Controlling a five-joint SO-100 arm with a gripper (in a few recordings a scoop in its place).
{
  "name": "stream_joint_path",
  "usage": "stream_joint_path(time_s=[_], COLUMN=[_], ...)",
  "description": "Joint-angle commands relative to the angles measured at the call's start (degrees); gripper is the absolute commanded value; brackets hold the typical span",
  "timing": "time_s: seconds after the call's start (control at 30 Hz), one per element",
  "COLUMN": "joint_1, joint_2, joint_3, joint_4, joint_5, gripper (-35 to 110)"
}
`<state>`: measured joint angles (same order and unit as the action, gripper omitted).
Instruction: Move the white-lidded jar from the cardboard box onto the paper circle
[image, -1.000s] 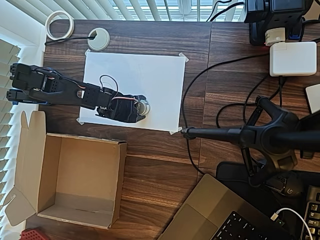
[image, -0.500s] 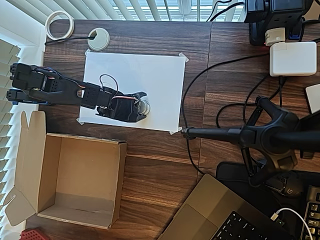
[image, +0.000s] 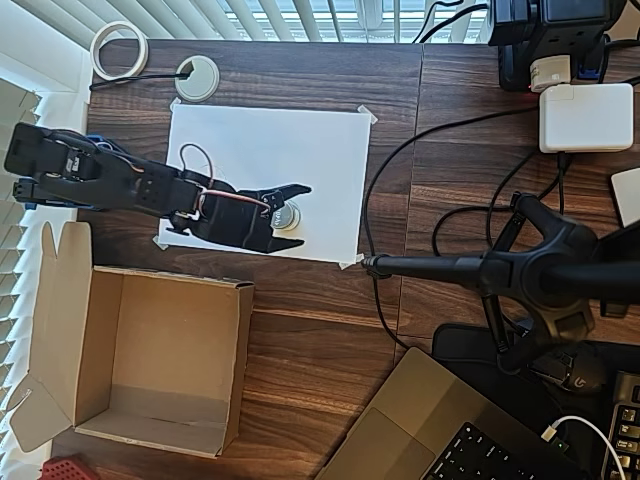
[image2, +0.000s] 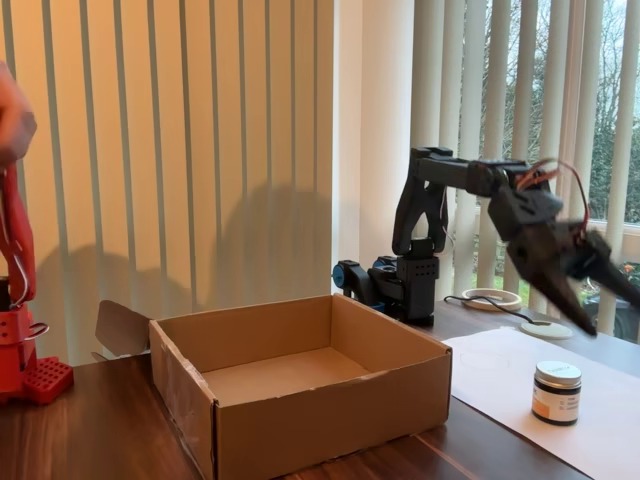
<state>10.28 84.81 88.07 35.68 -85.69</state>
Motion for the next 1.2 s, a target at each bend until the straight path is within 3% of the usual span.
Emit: stream_joint_path(time_s=[0.0, 0.1, 0.47, 0.73, 1.0, 1.17], joint_1=[-1.76, -4.13, -11.78, -14.5, -15.56, -15.29], joint_2=[18.28, 29.79, 70.66, 93.25, 102.22, 105.56], joint_3=[9.23, 20.57, 60.21, 75.85, 81.12, 84.2], joint_4=[-9.58, -11.69, -10.81, 7.12, 20.13, 24.52], joint_5=[15.82, 27.25, 51.5, 62.31, 70.05, 68.82], gripper=[42, 42, 39, 38, 5, 0])
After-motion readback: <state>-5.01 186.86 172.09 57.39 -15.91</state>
